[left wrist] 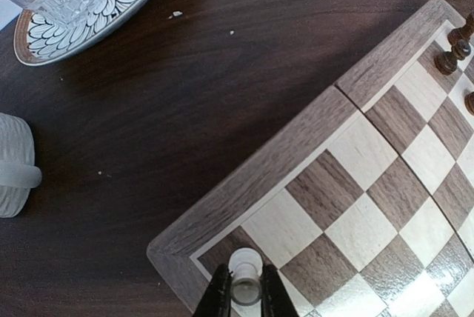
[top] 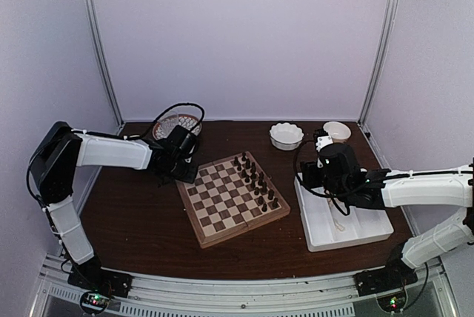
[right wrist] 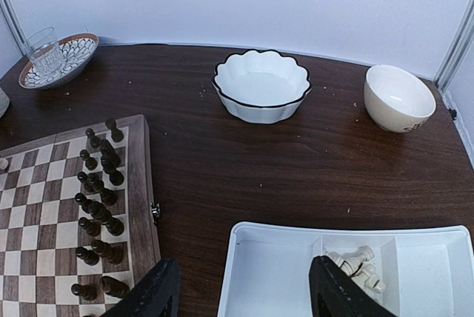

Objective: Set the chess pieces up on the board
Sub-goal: Place the rook at a1.

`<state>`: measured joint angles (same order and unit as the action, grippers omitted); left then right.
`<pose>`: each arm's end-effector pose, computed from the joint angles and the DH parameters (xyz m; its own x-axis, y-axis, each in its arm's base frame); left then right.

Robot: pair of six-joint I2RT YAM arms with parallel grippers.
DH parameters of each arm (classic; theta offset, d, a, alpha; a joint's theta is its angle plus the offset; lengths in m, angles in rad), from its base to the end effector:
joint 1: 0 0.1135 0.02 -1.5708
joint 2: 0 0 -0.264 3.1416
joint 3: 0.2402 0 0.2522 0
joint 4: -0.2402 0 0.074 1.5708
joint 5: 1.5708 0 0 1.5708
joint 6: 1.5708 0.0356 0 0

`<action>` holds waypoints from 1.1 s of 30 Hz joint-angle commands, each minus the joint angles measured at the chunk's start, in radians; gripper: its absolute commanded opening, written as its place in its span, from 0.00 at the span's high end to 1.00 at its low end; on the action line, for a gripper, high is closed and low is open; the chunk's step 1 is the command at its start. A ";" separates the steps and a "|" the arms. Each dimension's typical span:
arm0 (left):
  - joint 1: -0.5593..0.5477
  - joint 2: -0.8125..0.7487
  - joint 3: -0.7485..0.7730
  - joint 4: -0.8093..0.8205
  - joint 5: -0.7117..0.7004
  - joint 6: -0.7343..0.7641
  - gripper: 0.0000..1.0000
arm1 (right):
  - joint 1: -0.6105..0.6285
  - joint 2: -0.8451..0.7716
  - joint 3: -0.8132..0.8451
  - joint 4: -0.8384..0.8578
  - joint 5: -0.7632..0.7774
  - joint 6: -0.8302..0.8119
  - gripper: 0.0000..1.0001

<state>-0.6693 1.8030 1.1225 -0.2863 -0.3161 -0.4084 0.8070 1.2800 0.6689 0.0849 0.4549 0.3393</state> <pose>0.2972 -0.2210 0.1742 -0.7716 0.1291 -0.6228 0.1578 0.9874 0.0093 0.1987 0.1849 0.2218 -0.4560 -0.0439 -0.8889 -0.2483 0.9654 0.0797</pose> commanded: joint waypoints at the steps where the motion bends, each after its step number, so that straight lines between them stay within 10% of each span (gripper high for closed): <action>1: 0.008 0.020 0.030 0.013 -0.027 0.024 0.96 | -0.005 0.002 0.028 -0.004 0.027 -0.007 0.38; 33: 0.008 0.054 0.081 -0.077 -0.053 0.011 0.93 | -0.005 0.007 0.031 -0.005 0.024 -0.006 0.38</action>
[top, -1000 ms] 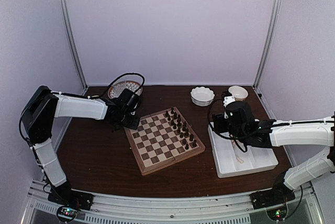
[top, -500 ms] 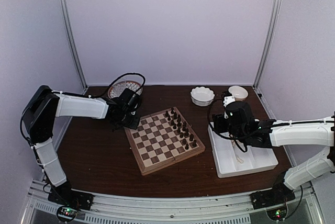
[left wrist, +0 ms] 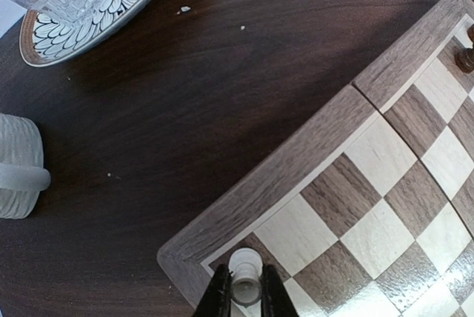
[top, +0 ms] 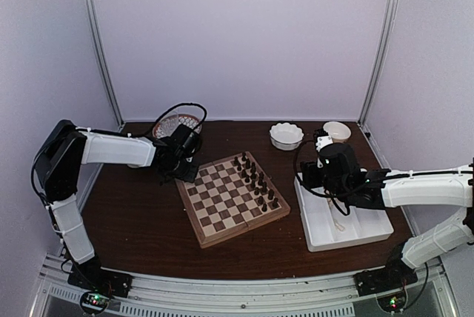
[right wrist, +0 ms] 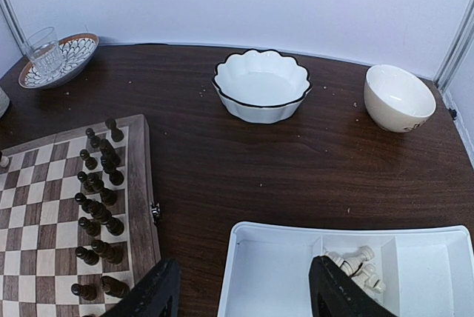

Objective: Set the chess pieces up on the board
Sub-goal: Place the rook at a1.

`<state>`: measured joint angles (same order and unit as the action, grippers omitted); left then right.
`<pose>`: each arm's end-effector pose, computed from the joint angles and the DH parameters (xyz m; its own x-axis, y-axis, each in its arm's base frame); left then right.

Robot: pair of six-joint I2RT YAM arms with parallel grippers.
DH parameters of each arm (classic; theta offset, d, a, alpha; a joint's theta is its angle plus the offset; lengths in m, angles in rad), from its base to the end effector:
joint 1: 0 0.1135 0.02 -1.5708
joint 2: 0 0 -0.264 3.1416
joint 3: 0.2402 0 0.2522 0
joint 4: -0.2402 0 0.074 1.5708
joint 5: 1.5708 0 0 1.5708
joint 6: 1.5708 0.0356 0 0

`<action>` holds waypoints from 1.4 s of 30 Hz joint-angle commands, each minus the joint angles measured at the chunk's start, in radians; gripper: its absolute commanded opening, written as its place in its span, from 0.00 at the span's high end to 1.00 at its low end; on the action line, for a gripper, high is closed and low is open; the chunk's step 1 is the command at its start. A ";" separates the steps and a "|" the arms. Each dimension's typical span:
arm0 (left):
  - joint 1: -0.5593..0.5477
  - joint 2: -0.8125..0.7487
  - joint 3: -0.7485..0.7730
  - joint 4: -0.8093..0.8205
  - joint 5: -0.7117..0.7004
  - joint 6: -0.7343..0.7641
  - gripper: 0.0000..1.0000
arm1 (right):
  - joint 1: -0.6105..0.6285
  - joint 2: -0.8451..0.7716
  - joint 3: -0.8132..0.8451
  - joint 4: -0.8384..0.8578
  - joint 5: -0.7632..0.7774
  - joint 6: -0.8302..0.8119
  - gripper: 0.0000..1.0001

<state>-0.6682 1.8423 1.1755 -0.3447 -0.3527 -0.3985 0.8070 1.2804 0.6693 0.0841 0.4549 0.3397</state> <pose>0.3038 -0.2242 0.1724 -0.7830 0.1541 -0.6026 0.1451 0.9873 0.0640 0.1988 0.1849 0.2217 -0.4566 -0.0440 -0.8886 -0.2481 0.9655 0.0796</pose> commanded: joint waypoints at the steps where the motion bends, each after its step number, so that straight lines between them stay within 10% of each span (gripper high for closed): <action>1: 0.007 0.015 0.029 -0.021 -0.018 0.000 0.93 | -0.004 0.007 0.030 -0.004 0.024 -0.006 0.38; 16: 0.007 0.002 0.025 -0.025 0.001 0.003 0.62 | -0.005 0.010 0.032 -0.006 0.024 -0.005 0.38; 42: -0.169 -0.433 -0.347 0.400 -0.021 0.188 0.50 | -0.005 -0.020 0.023 -0.043 0.000 0.031 0.38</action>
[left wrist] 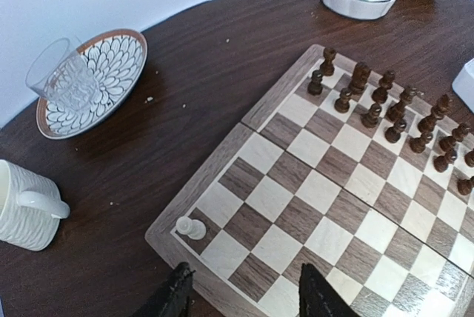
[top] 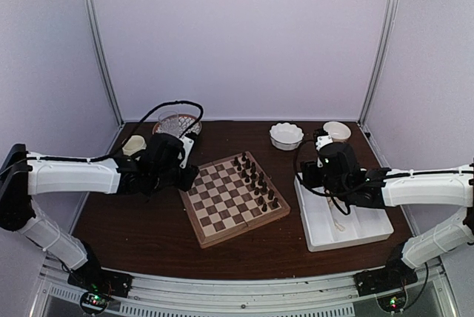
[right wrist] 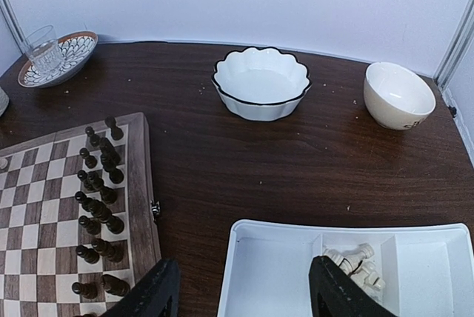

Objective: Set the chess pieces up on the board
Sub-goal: Place the rook at a1, then pick up the knight from the storage box.

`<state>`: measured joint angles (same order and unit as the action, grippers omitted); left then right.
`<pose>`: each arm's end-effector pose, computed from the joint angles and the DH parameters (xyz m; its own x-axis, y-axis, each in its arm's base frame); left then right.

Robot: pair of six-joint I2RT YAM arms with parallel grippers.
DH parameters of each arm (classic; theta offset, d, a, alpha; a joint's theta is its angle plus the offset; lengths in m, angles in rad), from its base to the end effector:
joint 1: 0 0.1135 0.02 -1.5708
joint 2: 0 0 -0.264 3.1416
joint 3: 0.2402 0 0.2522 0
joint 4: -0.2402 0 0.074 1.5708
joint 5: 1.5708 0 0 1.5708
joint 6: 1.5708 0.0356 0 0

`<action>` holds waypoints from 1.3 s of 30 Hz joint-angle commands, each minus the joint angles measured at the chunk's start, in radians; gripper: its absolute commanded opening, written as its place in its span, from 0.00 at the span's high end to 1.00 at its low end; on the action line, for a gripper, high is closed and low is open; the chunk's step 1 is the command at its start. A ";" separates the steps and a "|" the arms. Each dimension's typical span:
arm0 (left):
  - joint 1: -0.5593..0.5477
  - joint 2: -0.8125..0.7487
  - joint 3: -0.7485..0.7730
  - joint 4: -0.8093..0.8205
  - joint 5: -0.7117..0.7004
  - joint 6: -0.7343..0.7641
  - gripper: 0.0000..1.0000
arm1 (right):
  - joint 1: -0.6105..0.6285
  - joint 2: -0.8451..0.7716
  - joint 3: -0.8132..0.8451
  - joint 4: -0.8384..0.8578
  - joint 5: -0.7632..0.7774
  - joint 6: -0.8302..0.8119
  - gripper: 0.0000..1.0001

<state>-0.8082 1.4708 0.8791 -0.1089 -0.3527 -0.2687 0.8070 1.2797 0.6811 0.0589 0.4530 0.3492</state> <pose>0.2248 -0.2175 0.2201 -0.5611 0.2266 -0.7961 0.3601 0.9328 0.0118 0.1989 0.1852 0.2235 -0.4673 -0.0432 -0.8830 -0.2445 0.9662 0.0822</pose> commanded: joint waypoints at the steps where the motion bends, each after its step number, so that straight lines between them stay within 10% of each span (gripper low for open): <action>1: -0.040 -0.077 -0.066 0.191 -0.021 0.068 0.49 | -0.005 -0.019 0.011 -0.022 0.004 0.025 0.38; 14: -0.132 -0.157 -0.156 0.317 0.038 0.115 0.45 | -0.005 -0.160 0.061 -0.296 0.046 0.057 0.39; 26: -0.146 -0.208 -0.166 0.307 0.043 0.108 0.44 | -0.004 -0.514 -0.022 -0.730 -0.216 0.274 0.57; 39: -0.147 -0.193 -0.145 0.284 0.058 0.112 0.45 | -0.063 -0.296 -0.003 -0.725 -0.220 0.312 0.68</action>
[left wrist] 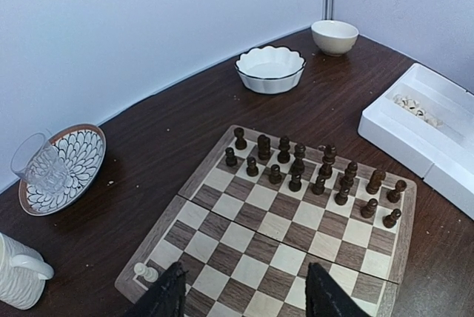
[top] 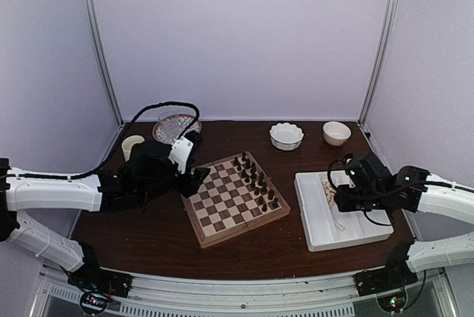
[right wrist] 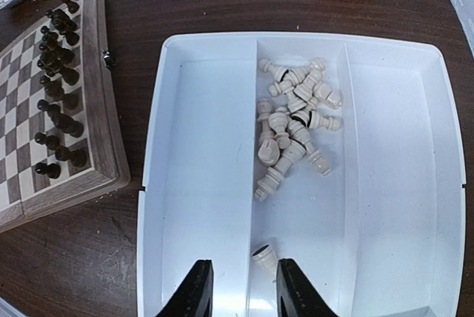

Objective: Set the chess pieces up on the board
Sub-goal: Pick up the knight from the storage box.

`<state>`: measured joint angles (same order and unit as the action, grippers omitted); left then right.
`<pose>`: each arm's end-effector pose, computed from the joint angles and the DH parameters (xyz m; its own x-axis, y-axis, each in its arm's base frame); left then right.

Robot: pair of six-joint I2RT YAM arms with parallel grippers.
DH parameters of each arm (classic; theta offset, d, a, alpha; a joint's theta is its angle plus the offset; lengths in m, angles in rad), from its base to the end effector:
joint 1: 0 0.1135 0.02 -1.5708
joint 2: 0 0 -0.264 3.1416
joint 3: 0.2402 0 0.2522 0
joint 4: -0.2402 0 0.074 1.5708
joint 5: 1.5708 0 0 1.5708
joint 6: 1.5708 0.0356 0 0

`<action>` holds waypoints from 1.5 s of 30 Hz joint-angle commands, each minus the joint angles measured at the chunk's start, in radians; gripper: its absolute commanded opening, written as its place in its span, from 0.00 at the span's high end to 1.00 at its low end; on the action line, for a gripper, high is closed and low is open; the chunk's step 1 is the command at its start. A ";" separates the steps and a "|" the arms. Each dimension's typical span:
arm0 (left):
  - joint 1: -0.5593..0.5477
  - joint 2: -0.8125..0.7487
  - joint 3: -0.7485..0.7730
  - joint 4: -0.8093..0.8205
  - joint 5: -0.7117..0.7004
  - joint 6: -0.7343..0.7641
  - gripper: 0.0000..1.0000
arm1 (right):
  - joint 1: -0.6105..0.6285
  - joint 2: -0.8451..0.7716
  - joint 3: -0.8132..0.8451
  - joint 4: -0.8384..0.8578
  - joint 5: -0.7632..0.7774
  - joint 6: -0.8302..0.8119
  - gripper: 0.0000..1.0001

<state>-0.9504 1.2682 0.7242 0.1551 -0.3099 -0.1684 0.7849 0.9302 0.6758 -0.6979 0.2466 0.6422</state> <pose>0.1727 -0.2230 0.2491 -0.3197 0.1729 -0.9316 0.5653 0.8239 -0.0411 0.1316 0.1192 0.2332 -0.8121 0.0097 -0.5834 -0.1234 0.9744 0.1880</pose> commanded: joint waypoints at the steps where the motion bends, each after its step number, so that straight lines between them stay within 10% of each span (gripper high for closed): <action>1: -0.005 0.015 0.012 0.017 0.017 0.011 0.45 | -0.054 0.075 0.006 0.042 -0.018 0.018 0.68; 45: -0.006 -0.002 0.009 0.013 0.003 0.006 0.46 | -0.251 0.517 0.084 0.306 -0.061 0.089 0.73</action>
<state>-0.9512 1.2858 0.7261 0.1482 -0.3035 -0.1661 0.5415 1.4288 0.7315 -0.3885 0.1619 0.7322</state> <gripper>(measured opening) 0.544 0.281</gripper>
